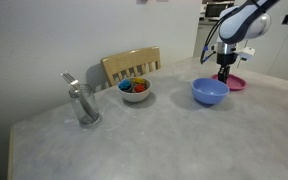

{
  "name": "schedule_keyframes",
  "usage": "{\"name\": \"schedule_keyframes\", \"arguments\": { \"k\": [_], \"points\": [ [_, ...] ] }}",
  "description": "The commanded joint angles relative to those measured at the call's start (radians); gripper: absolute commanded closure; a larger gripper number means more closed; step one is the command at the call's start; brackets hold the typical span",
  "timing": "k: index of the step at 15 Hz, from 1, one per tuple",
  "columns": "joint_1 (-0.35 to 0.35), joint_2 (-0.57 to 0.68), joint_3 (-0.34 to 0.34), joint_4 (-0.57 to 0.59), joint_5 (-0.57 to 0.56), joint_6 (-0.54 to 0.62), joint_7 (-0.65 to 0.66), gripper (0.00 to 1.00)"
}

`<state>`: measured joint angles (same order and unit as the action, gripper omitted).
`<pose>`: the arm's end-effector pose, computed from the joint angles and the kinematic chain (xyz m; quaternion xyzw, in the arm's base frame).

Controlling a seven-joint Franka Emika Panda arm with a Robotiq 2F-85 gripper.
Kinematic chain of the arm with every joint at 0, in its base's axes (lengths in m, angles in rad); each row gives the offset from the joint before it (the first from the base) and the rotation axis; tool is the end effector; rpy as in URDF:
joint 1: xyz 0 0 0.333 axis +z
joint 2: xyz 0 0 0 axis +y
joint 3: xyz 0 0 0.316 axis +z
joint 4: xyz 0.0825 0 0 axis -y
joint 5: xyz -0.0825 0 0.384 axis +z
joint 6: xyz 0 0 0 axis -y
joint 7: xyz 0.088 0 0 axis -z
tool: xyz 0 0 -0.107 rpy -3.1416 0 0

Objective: Put the pink plate on top of the blue bowl

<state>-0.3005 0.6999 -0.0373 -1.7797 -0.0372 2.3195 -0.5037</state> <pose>0.6018 -0.2109 0.1500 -0.9915 -0.0996 0.0830 0.0099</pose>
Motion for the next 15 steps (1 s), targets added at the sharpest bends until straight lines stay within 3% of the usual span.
{"name": "schedule_keyframes", "arguments": {
  "k": [1,2,4,15],
  "points": [
    [-0.025,0.015,0.017,0.021,0.011,0.001,-0.030,0.92],
    [-0.027,0.015,0.017,0.021,0.011,0.001,-0.032,0.99],
    [-0.026,0.014,0.015,0.023,0.006,-0.003,-0.036,1.00],
    [0.049,-0.090,-0.041,-0.031,-0.104,0.012,0.071,0.97]
  ]
}}
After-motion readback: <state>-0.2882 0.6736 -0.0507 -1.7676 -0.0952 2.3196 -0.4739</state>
